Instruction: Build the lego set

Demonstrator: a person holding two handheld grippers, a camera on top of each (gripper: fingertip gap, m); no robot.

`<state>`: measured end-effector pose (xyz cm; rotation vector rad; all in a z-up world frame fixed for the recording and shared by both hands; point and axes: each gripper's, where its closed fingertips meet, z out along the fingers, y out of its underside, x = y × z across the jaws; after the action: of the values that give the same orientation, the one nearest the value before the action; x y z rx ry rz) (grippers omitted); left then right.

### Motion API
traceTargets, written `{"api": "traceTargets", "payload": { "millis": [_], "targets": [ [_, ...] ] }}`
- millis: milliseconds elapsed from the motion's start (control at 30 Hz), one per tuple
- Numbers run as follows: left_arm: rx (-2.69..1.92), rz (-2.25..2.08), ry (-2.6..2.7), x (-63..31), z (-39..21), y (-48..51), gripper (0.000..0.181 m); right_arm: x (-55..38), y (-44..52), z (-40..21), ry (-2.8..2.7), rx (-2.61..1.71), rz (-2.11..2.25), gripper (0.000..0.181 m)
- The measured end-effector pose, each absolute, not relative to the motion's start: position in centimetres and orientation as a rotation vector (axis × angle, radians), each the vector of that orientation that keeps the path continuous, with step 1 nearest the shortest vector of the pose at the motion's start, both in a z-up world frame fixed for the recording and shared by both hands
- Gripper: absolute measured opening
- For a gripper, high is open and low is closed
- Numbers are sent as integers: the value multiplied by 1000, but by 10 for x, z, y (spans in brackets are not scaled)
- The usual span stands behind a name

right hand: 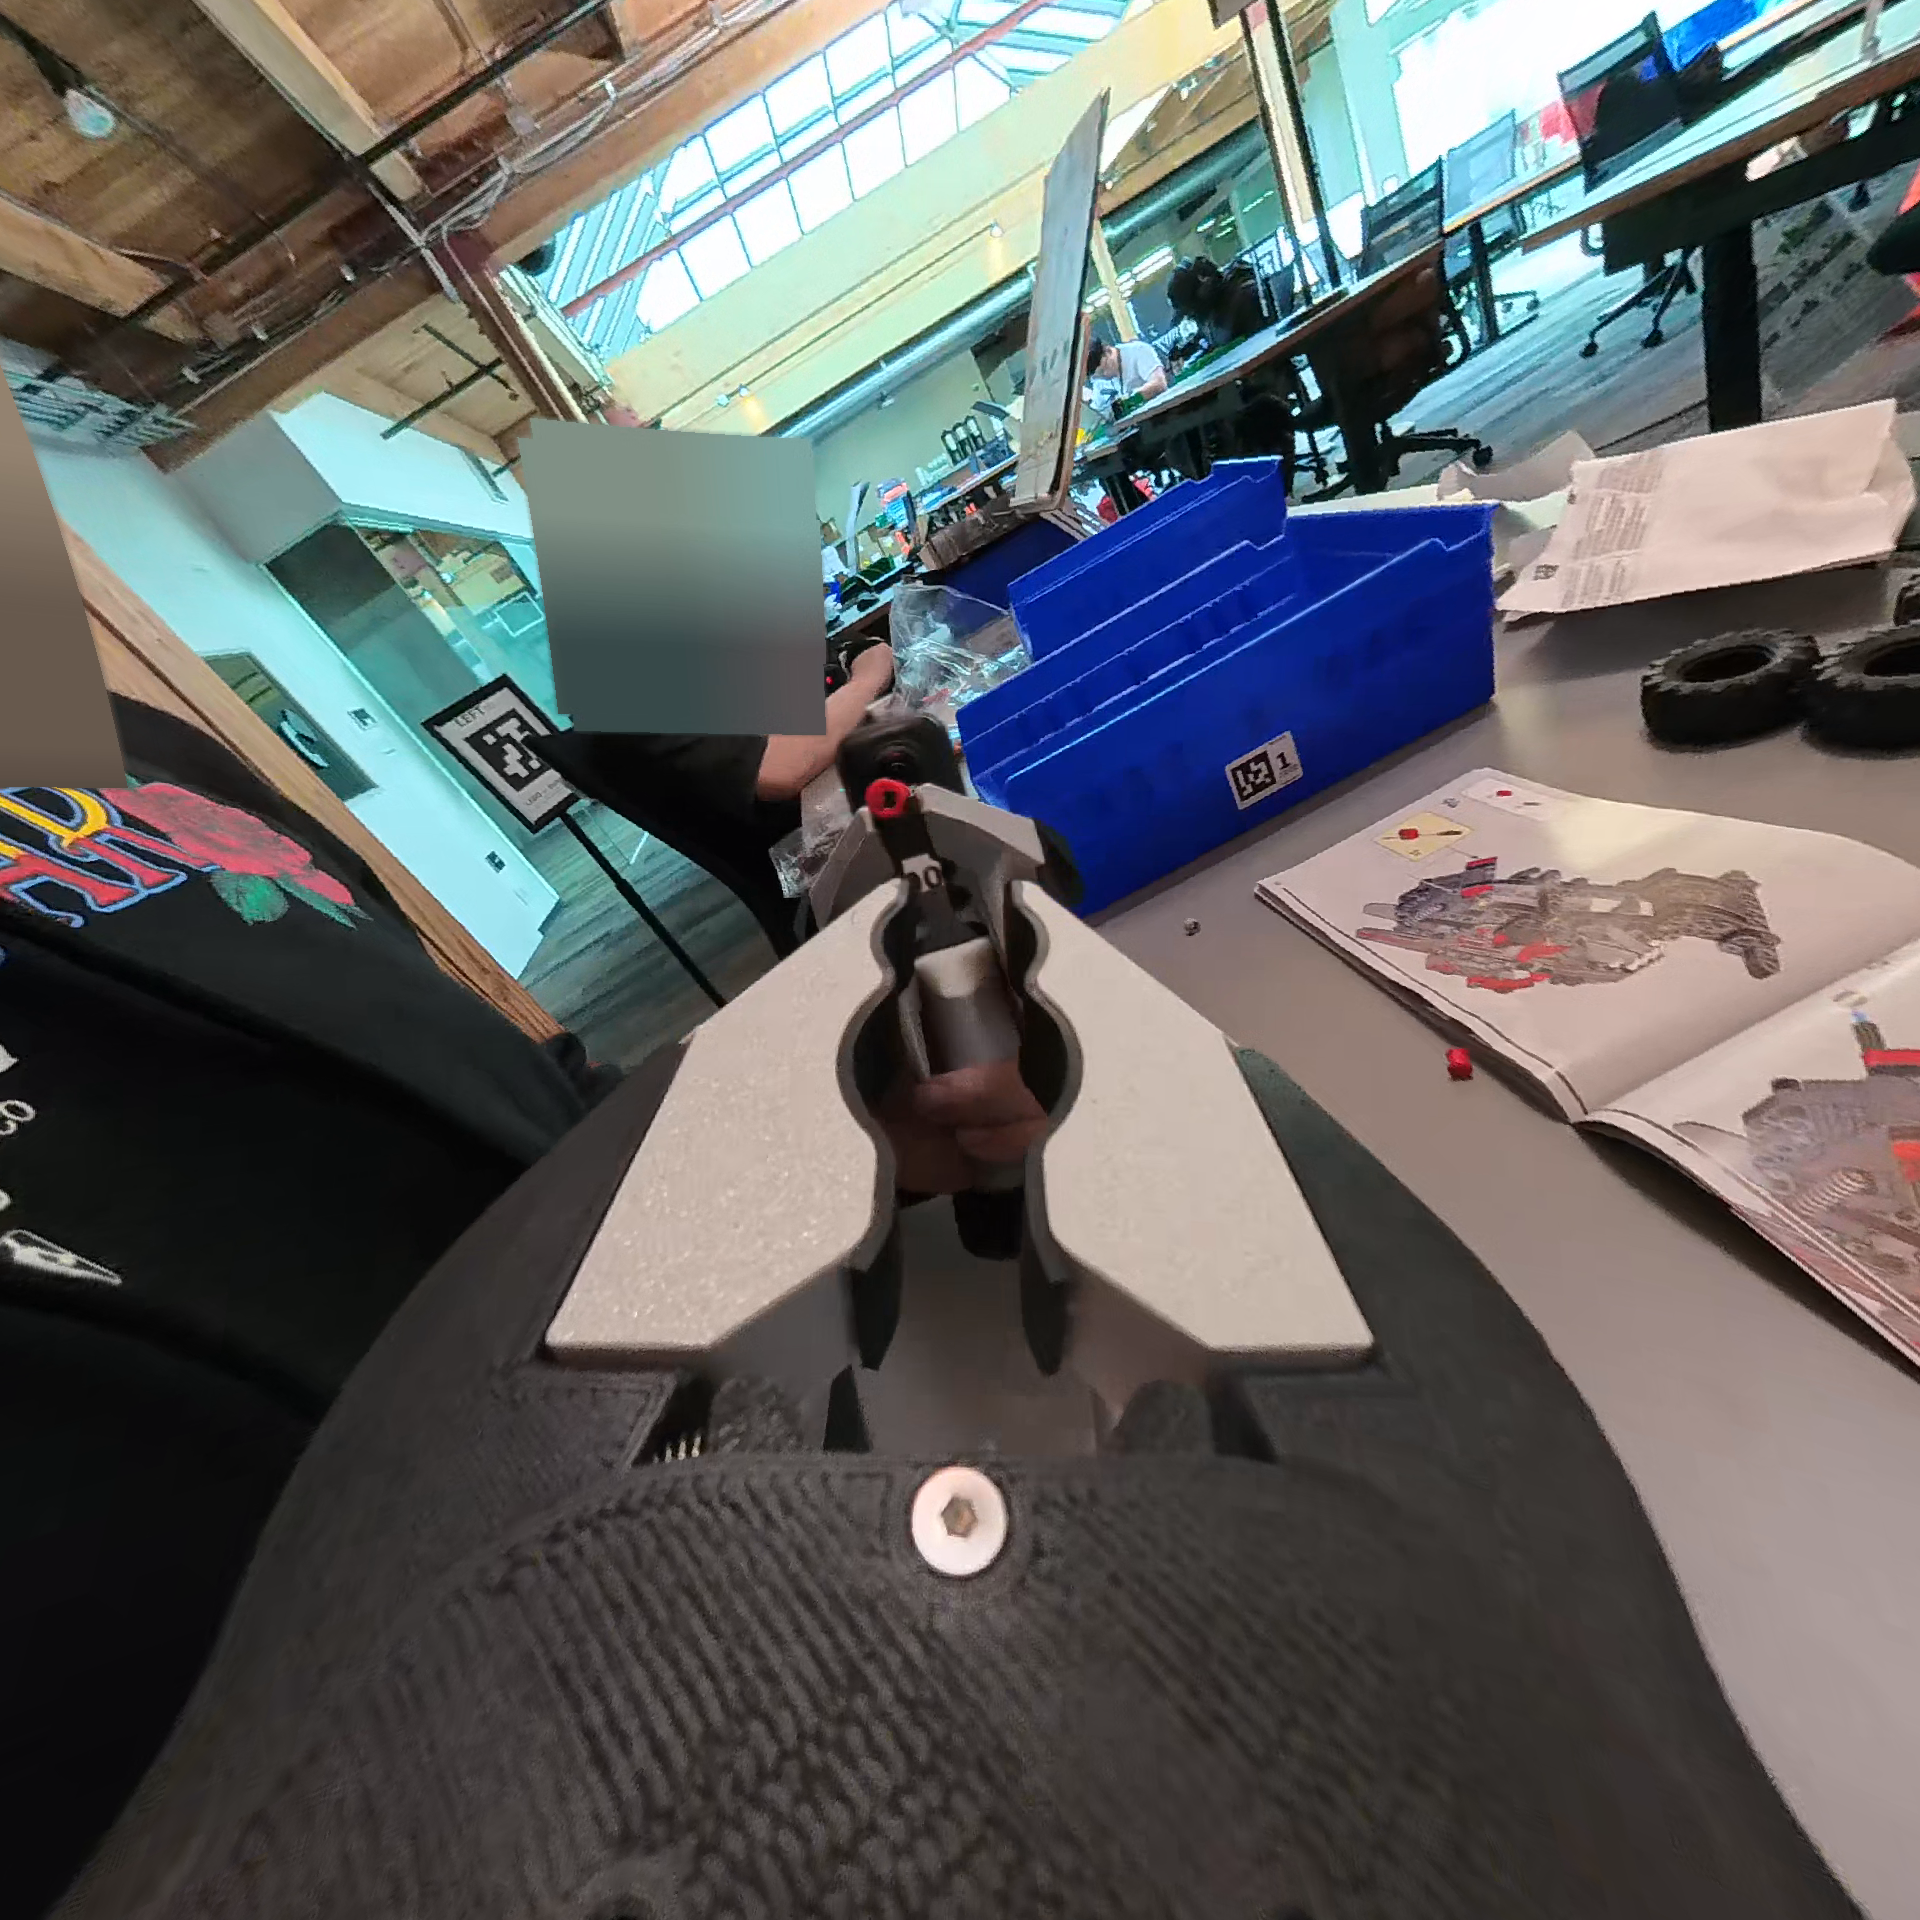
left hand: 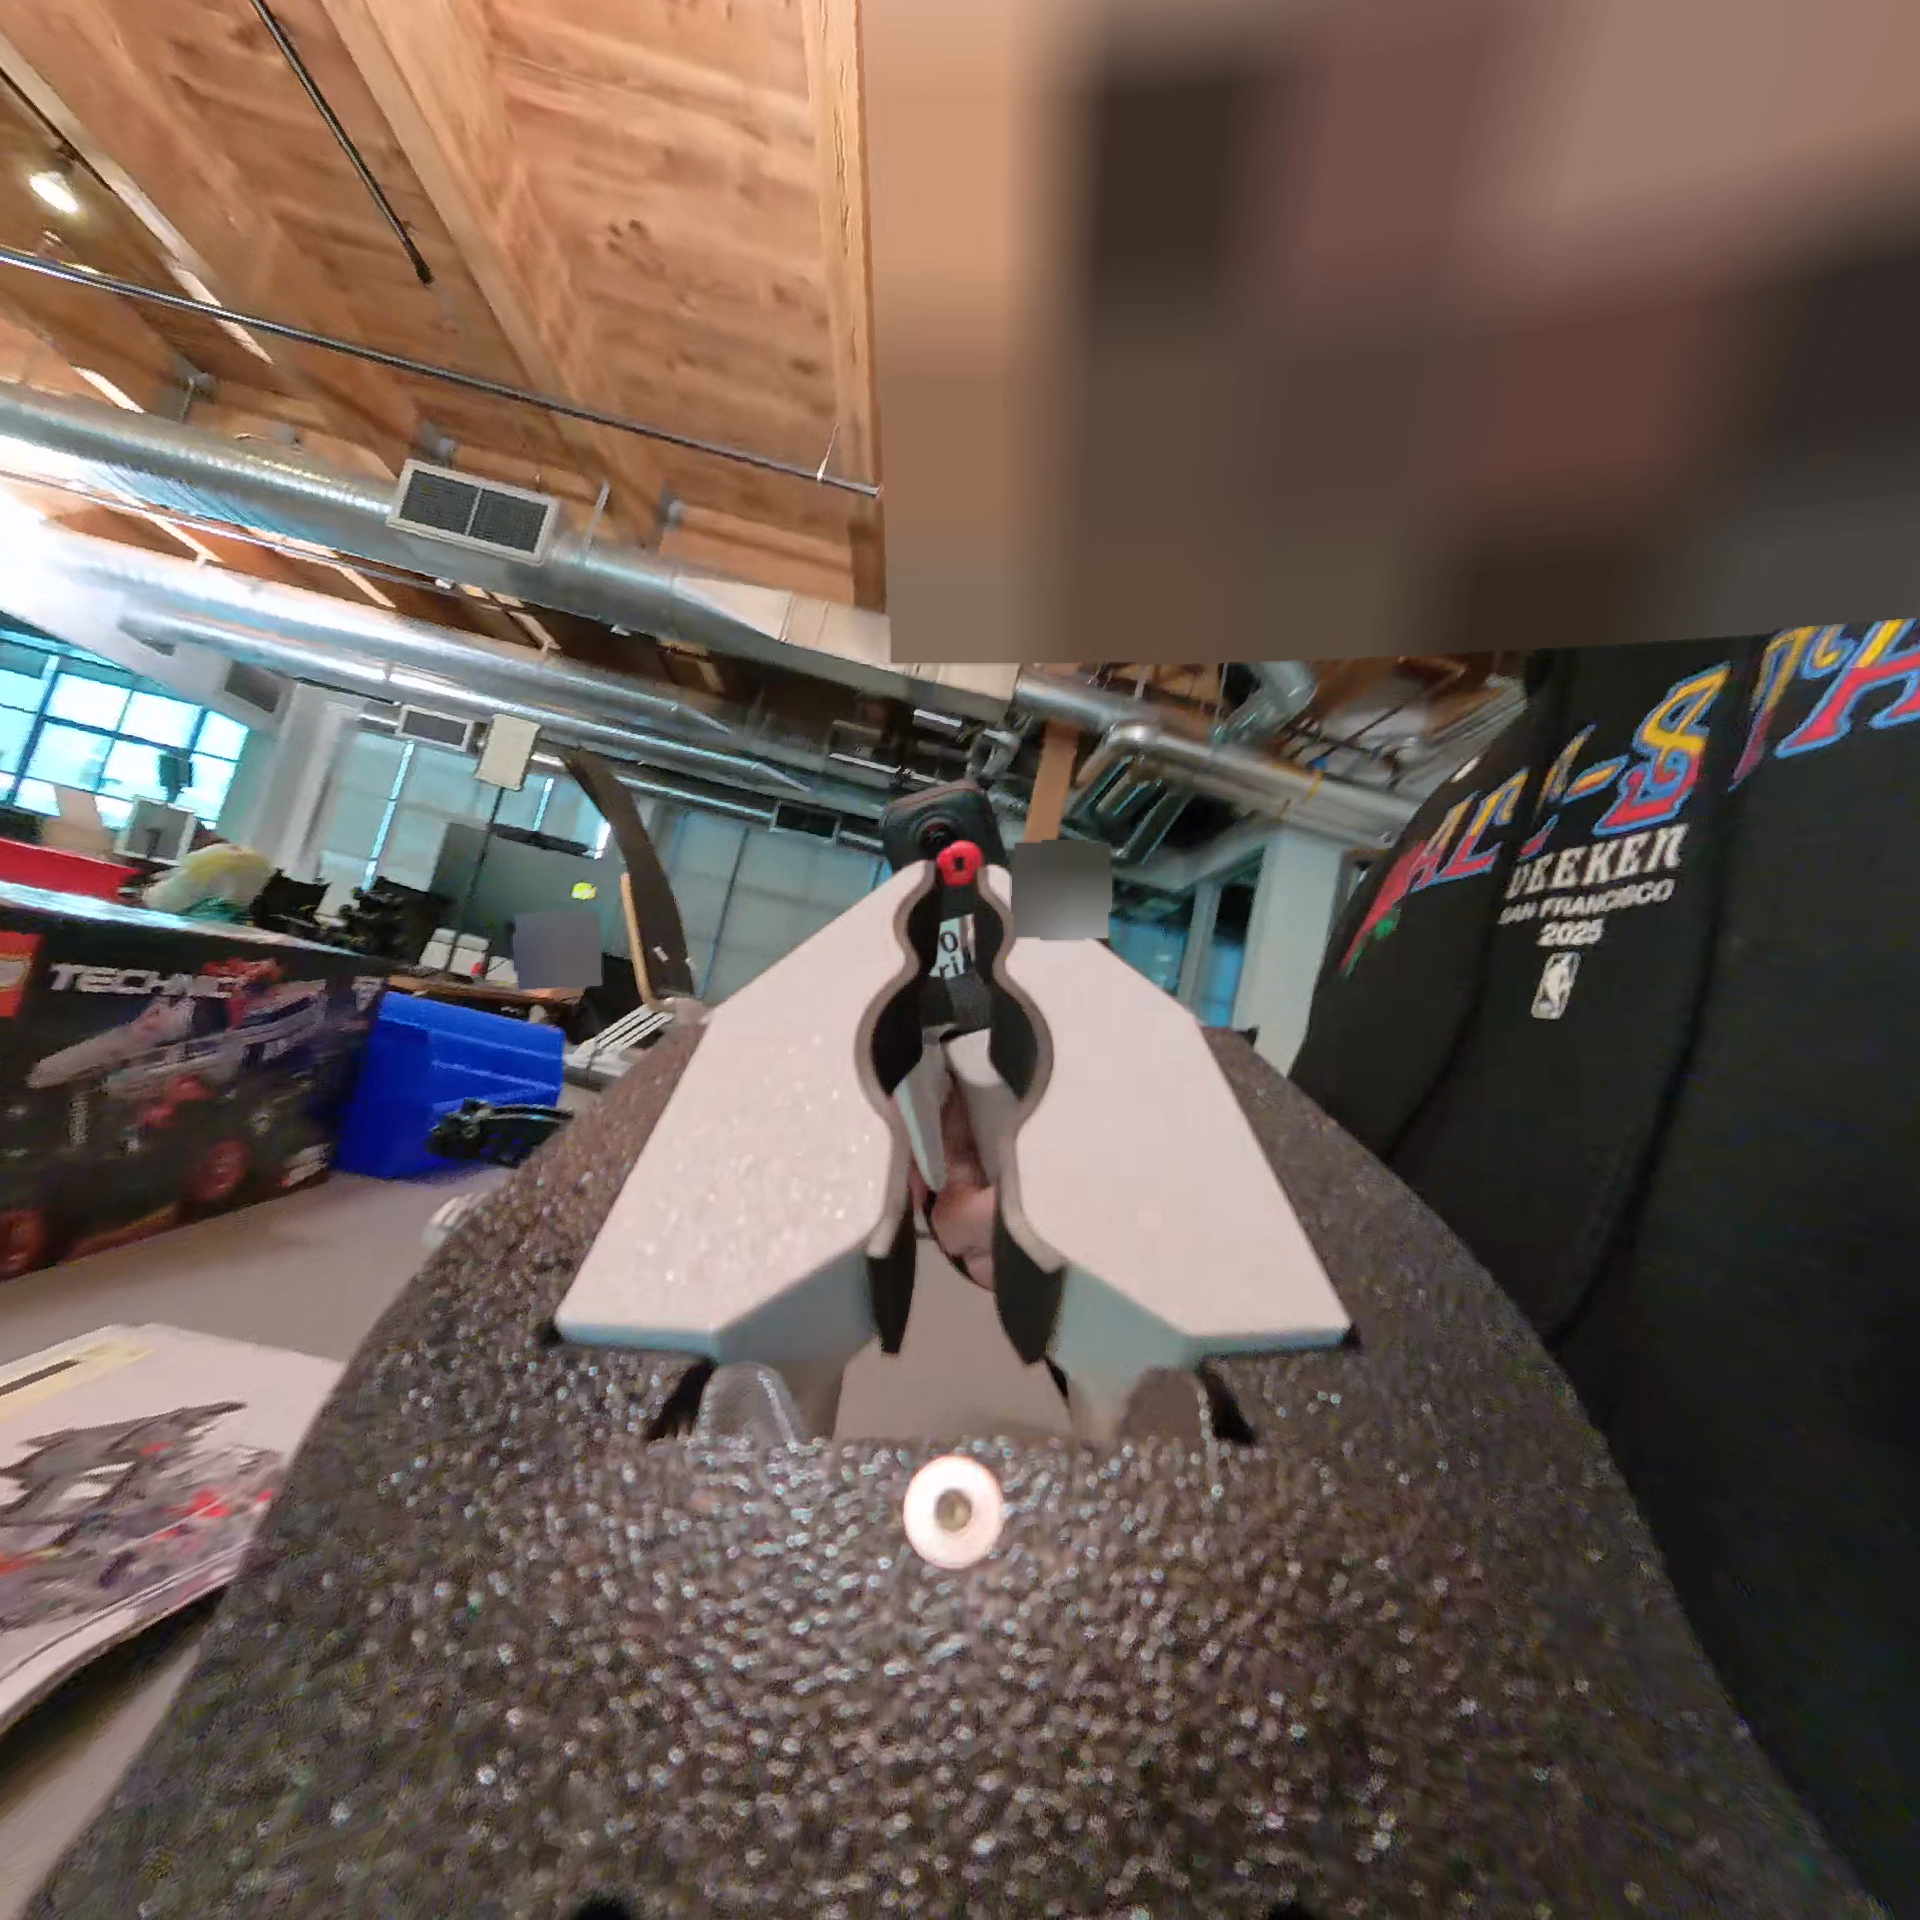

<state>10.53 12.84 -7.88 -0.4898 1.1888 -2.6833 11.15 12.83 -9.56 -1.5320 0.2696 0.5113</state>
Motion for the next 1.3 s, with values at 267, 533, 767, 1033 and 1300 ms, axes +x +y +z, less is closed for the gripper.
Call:
{"api": "traceTargets", "payload": {
  "millis": [267, 533, 767, 1033, 1300],
  "targets": [
    [-493, -2774, 1164, 103, -80, 122, 3, 105, 128, -88, 270, -1483, 577, 15],
    [-487, -2676, 1227, 107, -84, 124, 3, 109, 123, -87, 336, -1414, 689, 20],
    [-471, -2481, 1368, 110, -89, 117, 2, 106, 126, -98, 345, -1458, 736, 22],
    [-327, -1952, 1650, 118, -99, 110, 2, 113, 118, -95, 391, -1367, 823, 14],
    [-248, -1739, 1743, 121, -106, 107, 3, 118, 115, -99, 414, -1358, 844, 5]
  ]
}}
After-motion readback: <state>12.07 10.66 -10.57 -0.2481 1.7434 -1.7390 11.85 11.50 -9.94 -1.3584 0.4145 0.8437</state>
